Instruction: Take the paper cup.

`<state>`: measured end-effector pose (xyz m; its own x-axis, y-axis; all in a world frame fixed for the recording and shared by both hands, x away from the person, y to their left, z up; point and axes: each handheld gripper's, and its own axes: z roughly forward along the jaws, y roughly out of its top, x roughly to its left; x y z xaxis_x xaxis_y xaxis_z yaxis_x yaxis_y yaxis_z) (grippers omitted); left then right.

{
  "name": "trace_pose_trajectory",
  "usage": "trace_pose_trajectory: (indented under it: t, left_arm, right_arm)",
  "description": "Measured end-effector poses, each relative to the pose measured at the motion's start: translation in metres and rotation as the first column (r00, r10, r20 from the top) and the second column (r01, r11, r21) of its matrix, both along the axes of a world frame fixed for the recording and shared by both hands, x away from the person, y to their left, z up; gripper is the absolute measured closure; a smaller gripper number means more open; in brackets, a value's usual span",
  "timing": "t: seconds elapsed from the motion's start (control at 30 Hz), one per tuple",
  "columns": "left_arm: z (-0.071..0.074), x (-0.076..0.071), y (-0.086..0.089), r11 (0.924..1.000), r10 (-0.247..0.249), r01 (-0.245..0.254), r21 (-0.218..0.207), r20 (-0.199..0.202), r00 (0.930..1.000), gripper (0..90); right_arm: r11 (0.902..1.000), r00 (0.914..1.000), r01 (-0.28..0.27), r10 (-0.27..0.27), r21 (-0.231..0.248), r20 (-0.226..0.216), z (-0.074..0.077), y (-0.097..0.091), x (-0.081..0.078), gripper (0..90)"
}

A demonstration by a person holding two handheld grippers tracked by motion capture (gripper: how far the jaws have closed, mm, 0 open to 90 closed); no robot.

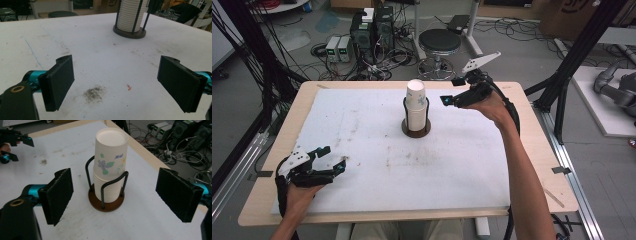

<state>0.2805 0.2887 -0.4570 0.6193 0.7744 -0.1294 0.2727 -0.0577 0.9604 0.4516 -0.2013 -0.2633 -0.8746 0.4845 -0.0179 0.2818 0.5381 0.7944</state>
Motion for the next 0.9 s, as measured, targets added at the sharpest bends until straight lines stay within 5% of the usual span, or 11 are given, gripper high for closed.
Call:
trace_pose_trajectory:
  t: [0.53,0.9]
  left_arm:
    - [0.0,0.0,0.0,1.0,-0.006,0.006,-0.001,0.0,1.0,13.9]
    - [0.0,0.0,0.001,0.9999,-0.011,0.011,-0.007,0.002,0.9999,14.0]
  right_arm:
    - [0.9919,0.9996,-0.026,0.025,-0.124,-0.012,0.027,0.034,0.024,14.7]
    - [0.9702,0.9983,-0.04,0.029,-0.239,-0.05,0.036,0.07,0.041,14.7]
